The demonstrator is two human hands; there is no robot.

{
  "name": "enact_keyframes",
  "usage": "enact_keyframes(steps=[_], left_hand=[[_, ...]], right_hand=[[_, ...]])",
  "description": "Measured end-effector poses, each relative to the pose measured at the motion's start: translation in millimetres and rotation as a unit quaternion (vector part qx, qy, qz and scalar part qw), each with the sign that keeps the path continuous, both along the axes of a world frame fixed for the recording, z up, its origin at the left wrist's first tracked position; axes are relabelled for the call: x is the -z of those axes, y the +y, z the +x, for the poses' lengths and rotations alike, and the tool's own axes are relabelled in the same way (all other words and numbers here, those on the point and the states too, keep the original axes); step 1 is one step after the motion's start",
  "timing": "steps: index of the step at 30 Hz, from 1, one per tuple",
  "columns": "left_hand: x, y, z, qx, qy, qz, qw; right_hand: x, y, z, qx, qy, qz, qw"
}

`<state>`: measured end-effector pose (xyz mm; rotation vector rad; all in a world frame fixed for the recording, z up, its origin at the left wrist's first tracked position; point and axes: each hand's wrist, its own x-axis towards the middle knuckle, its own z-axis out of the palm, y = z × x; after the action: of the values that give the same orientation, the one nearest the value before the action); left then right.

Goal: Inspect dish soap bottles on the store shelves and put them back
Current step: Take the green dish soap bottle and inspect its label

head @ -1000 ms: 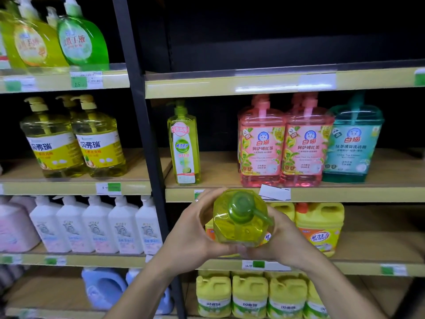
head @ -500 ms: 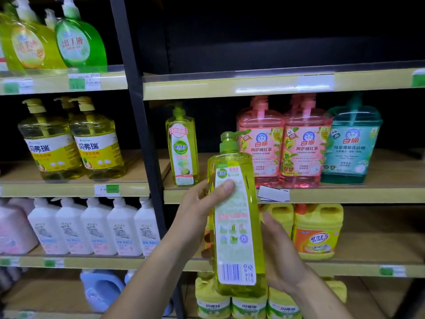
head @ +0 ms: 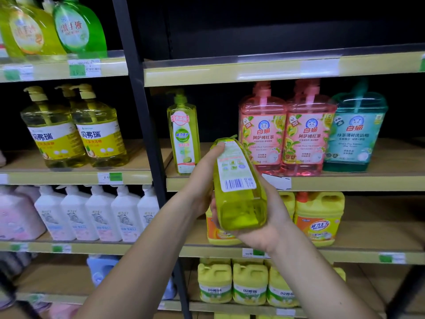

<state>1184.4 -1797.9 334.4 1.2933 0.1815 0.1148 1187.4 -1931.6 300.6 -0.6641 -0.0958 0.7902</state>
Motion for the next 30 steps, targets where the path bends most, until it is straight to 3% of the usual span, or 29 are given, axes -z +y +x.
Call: enact_keyframes(steps=[12,17,19,21,30], left_hand=[[-16.1,10.4,1.8,-0.005,0.038,-0.001,0.999],[-27.2,17.2,-1.0,-0.04,0.056,0.165,0.984],[-34.8,13.9,-3.6,-0.017,0.034,0.263,0.964],[-38.2,8.3,-2.3,0.014,0.029,0.301,0.953],[-3.1,9.0,10.2,-0.055,-0.05,0.162,0.984]], right_hand=[[-22.6,7.9,0.1,0.049,-0.024,-0.071,0.996],[-27.8,17.9,3.5,0.122,-0.057,-0.152,0.979],[-27.7,21.0,8.8,0.132,-0.089,-0.21,0.965],[-25.5,22.6,12.5,0.13,-0.123,-0.269,0.946],[-11.8,16.7,18.0,0.127,-0.234,-0.322,0.909]])
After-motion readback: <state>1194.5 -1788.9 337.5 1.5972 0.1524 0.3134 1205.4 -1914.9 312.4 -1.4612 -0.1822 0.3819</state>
